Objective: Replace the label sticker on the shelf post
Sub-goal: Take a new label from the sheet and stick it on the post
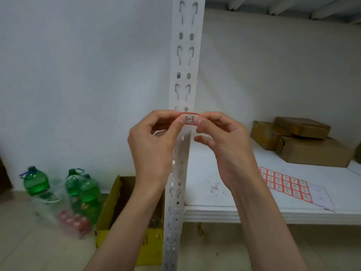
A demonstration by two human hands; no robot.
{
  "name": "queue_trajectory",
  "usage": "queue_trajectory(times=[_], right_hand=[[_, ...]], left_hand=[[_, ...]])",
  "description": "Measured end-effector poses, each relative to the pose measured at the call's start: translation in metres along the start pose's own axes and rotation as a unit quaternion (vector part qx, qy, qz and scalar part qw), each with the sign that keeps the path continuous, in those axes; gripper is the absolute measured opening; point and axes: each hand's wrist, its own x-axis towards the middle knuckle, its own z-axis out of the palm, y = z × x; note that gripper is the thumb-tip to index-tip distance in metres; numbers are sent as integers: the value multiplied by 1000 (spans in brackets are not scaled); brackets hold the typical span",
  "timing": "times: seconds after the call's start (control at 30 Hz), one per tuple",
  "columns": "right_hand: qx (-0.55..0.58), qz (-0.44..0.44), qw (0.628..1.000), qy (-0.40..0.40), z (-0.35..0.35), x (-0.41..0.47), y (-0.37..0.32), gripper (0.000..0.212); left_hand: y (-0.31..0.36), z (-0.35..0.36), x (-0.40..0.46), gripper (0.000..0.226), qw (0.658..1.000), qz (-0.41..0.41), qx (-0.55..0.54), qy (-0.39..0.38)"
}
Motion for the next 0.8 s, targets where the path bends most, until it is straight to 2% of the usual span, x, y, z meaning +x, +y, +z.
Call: queue_trajectory(times=[0.17,0.37,0.57,0.8], right_hand=[[-61,-57,995,50,12,6,12,3],[-122,-101,984,87,20,13,22,8],[-137,-142,974,108,26,16,19,4],[-191,-183,956,127,29,20,13,5]], left_hand=[[-7,-9,13,25,999,-21,16,27],[-13,-13,18,8,999,-16,40,31],[-8,-12,28,12,996,33,77,26],[-8,-8,35,11,997,34,69,29]])
